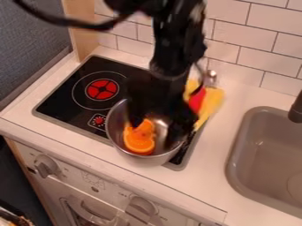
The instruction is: Move yellow object in the middle of the two burners
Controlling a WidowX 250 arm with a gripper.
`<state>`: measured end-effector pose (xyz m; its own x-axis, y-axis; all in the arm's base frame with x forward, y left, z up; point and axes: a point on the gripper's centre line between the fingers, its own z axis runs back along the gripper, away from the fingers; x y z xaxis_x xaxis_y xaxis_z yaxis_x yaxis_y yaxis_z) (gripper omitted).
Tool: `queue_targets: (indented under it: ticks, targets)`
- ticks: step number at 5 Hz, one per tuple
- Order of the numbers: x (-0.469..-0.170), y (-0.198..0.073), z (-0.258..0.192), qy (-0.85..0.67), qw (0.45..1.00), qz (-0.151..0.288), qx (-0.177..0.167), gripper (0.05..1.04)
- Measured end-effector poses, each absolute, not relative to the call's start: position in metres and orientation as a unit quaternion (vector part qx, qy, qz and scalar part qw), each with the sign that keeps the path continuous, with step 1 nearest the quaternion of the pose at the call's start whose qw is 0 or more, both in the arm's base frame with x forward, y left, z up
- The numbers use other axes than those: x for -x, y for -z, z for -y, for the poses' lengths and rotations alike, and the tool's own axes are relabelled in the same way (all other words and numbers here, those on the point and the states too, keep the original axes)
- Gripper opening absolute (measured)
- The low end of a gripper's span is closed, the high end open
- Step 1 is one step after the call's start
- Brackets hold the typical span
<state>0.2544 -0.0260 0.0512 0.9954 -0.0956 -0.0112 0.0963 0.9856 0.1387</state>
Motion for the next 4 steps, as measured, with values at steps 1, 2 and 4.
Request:
queue_targets:
  ticks: [1,2,4]
  targets:
    - [-0.248,-0.021,0.007,0.035,0.994,-0.061,-0.084,1.0]
    - [-0.251,-0.01,0.002,0.029,0.993,-0.078,-0.086,0.999]
    - [-0.26,-0.009,-0.001,0.021,0.996,-0.062,-0.061,0.682]
